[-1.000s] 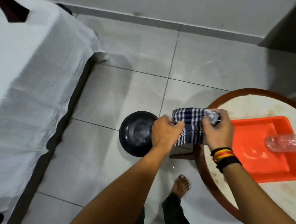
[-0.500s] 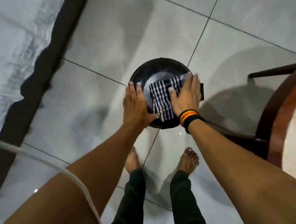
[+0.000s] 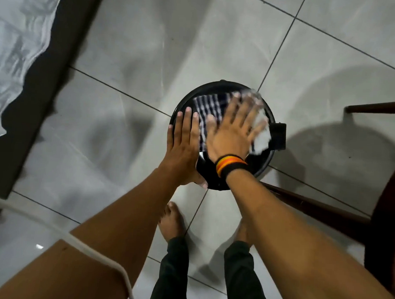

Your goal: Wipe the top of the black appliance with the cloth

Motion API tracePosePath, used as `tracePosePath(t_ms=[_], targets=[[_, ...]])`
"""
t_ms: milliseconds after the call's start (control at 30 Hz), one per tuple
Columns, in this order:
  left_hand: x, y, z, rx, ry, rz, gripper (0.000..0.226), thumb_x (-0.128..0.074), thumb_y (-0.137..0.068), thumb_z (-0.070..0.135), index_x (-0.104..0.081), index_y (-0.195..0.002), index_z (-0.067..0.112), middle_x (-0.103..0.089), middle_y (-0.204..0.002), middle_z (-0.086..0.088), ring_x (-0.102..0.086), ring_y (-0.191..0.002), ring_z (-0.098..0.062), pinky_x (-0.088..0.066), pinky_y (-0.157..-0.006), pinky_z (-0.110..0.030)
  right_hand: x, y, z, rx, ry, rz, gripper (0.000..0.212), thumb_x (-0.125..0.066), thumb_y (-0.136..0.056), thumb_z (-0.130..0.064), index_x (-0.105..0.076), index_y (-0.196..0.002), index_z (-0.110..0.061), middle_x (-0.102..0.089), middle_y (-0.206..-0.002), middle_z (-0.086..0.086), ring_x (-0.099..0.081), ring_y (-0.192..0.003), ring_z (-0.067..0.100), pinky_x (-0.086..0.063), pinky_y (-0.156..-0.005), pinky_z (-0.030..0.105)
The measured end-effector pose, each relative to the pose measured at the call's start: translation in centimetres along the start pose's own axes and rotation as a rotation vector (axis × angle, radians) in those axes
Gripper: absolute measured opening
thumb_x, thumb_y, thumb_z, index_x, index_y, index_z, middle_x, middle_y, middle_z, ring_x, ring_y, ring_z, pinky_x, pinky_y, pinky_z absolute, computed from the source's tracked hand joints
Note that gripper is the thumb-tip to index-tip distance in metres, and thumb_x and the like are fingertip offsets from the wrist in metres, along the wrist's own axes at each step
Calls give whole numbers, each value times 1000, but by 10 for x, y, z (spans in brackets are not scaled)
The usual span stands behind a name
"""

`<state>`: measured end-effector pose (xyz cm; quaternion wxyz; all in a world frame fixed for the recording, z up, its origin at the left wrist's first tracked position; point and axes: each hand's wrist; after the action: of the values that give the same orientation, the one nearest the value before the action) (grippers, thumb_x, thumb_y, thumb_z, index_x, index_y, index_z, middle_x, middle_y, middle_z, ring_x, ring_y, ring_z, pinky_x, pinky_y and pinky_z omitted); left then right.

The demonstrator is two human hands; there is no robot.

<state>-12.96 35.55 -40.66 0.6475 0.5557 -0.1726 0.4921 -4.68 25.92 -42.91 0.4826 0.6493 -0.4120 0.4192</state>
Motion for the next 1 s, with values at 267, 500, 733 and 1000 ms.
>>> tracePosePath(t_ms=[267, 500, 733, 1000], targets=[[6, 1, 5, 31, 37, -23, 175, -91, -47, 72, 22, -160, 0, 33, -167, -19, 34, -154, -40, 10, -129, -56, 22, 30, 95, 512, 175, -156, 66, -25, -105, -48, -3, -162, -24, 3, -172, 6, 6, -158, 26, -2, -125, 61], [1, -1, 4, 42, 11, -27, 178, -92, -44, 72, 23, -160, -1, 34, -166, -20, 33, -153, -42, 11, -128, -57, 24, -45, 10, 49, -20, -114, 64, -22, -104, -48, -14, -161, -22, -6, -171, 9, 2, -158, 31, 7, -123, 62], [2, -2, 7, 84, 15, -43, 180, -92, -45, 72, 28, -158, 1, 39, -164, -19, 36, -152, -41, 13, -128, -55, 39, -78, -3, 716, 95, -228, 55, -28, -102, -50, -42, -150, -27, -38, -161, -1, -23, -153, 25, -11, -124, 54], [4, 0, 8, 66, 36, -38, 177, -94, -45, 68, 22, -160, 1, 34, -167, -19, 32, -154, -41, 10, -129, -56, 18, 18, 51, -188, -183, 47, 61, -32, -103, -41, -23, -159, -21, -21, -169, 5, -11, -157, 27, -8, -126, 57]])
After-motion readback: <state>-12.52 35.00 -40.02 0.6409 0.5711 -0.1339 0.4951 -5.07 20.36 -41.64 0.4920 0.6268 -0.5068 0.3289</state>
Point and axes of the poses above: each hand's wrist, its own y-axis away from the middle knuckle, its own x-axis out of the back of the hand, z = x × y
